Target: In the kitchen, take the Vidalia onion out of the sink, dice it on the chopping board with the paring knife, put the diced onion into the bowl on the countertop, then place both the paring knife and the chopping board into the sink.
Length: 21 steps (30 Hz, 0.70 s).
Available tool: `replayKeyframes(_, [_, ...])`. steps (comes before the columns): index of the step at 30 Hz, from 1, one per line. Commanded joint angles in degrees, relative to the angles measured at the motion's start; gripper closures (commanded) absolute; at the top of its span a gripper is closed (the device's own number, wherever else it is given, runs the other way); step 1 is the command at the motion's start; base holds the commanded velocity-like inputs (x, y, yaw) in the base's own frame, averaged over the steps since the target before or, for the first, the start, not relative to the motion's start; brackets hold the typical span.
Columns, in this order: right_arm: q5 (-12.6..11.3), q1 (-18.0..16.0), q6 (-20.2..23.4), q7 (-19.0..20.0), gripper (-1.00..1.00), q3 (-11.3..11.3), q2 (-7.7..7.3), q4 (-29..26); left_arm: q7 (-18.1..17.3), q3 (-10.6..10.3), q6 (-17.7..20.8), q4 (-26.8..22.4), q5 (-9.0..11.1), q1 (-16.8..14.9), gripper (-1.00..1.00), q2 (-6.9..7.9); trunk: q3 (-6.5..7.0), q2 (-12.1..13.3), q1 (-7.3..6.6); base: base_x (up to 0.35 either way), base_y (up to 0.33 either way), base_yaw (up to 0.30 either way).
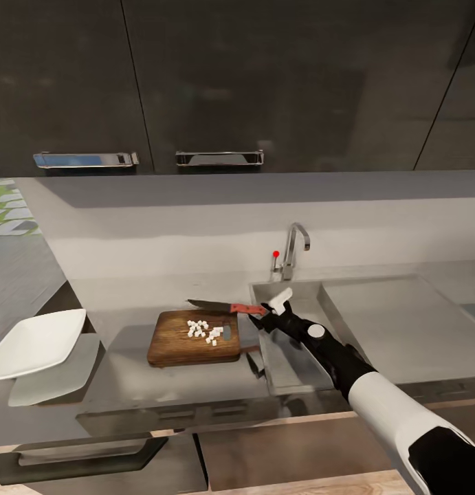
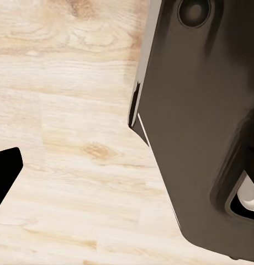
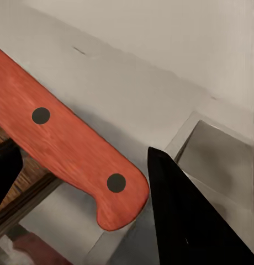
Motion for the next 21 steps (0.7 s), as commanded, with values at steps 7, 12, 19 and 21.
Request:
replayKeyframes(7, [-0.51, -0.08, 3.30, -3.64, 1.00, -15.53, -0.05, 0.69, -0.15, -0.34, -1.87, 0.03, 0.02, -0.05, -1.00, -0.46, -0.12, -0.12, 0.03, 0.000, 0.000, 0.000])
replayKeyframes(12, [-0.50, -0.08, 4.72, -9.81, 1.00, -16.43, -0.07, 2.32, -0.19, -0.34, -2.95, 0.05, 0.01, -0.05, -1.00, -0.88, -0.12, -0.12, 0.03, 0.000, 0.000, 0.000])
replayKeyframes(19, [-0.64, -0.08, 4.66, -11.91, 1.00, -16.60, 0.08, 12.26, -0.19, -0.30, -3.23, -0.05, 0.02, -0.05, -1.00, -1.06, -0.12, -0.12, 0.03, 0.000, 0.000, 0.000])
replayKeyframes(21, [-0.74, -0.08, 4.60, -12.59, 1.00, -16.76, -0.01, 14.38, -0.19, -0.26, -3.26, -0.06, 0.02, -0.05, -1.00, -1.21, -0.12, -0.12, 0.03, 0.000, 0.000, 0.000])
